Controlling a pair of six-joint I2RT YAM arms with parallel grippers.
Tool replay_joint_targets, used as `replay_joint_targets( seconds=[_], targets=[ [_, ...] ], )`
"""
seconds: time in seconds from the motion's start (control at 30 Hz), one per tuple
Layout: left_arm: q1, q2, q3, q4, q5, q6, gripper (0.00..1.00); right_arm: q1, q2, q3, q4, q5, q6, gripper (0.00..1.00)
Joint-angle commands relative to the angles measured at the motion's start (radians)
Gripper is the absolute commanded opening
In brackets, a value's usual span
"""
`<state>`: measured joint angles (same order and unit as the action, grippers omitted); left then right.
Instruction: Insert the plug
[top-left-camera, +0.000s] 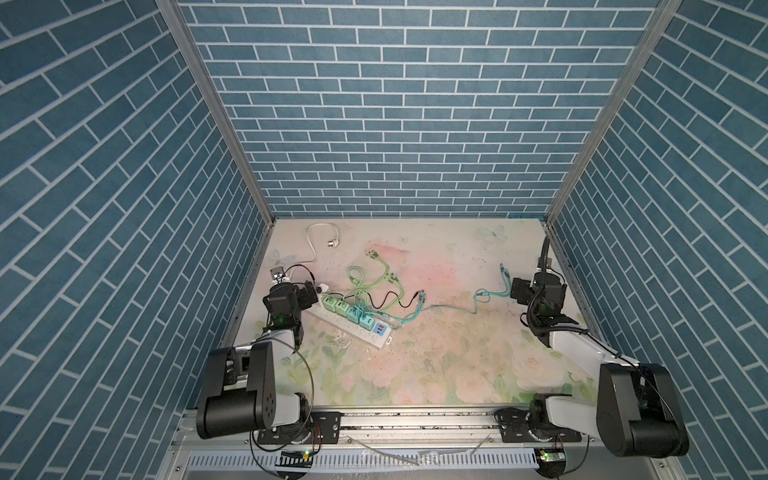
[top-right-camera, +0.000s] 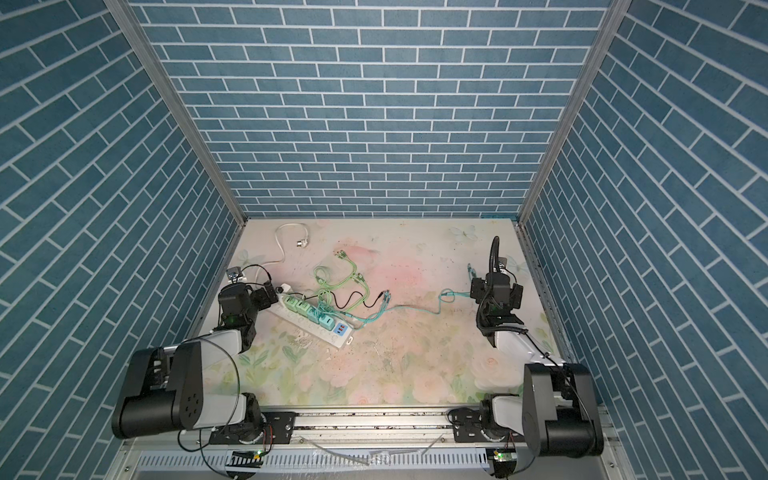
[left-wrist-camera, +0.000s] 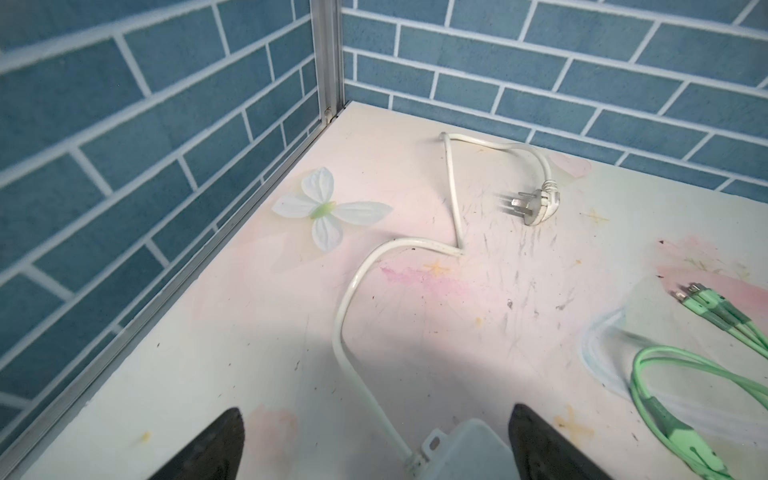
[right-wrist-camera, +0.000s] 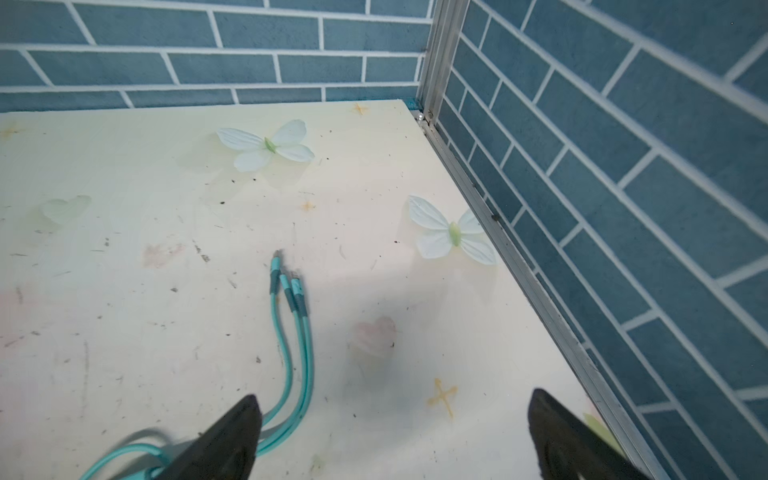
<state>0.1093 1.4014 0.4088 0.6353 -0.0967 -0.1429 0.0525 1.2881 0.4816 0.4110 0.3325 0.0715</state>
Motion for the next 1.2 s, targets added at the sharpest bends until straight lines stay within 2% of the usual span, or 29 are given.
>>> replay_joint_targets(
  seconds=[0.0,0.07,0.13,0.2,0.3,0.37,0.47,0.57,0.77,0.87,0.93,1.17],
  targets=[
    [-0.064,0.041,0.039,0.032,-0.011,0.103,1.00,-0.017,0.084,-0.055,0.234,-0.045,-0.029,0.99],
    [-0.110,0.056,0.027,0.063,-0.058,0.143,1.00,-0.021,0.127,-0.086,0.346,-0.077,-0.026,0.99],
    [-0.144,0.093,-0.014,0.180,-0.080,0.176,1.00,-0.027,0.157,-0.130,0.457,-0.090,-0.022,0.99],
    [-0.176,0.132,-0.058,0.308,-0.112,0.212,1.00,-0.057,0.202,-0.201,0.623,-0.163,-0.008,0.99],
    [-0.186,0.130,-0.054,0.301,-0.149,0.209,1.00,-0.075,0.253,-0.236,0.737,-0.216,-0.006,0.99],
    [-0.186,0.121,-0.050,0.272,-0.148,0.203,1.00,-0.075,0.247,-0.223,0.700,-0.218,-0.013,0.99],
    [-0.186,0.121,-0.057,0.286,-0.083,0.233,1.00,-0.075,0.245,-0.150,0.565,-0.241,-0.017,0.99],
    [-0.191,0.117,-0.103,0.365,-0.014,0.264,1.00,-0.088,0.256,-0.088,0.453,-0.251,-0.006,0.99],
    [-0.191,0.138,-0.218,0.609,-0.018,0.263,1.00,-0.088,0.247,-0.125,0.515,-0.245,-0.013,0.99],
    [-0.191,0.176,-0.276,0.760,-0.013,0.263,1.00,-0.084,0.244,-0.222,0.693,-0.241,-0.016,0.99],
    [-0.191,0.166,-0.283,0.753,-0.010,0.264,0.99,-0.084,0.257,-0.261,0.785,-0.248,-0.018,0.99],
    [-0.191,0.176,-0.286,0.771,-0.012,0.261,1.00,-0.085,0.255,-0.260,0.779,-0.247,-0.018,0.99]
  ],
)
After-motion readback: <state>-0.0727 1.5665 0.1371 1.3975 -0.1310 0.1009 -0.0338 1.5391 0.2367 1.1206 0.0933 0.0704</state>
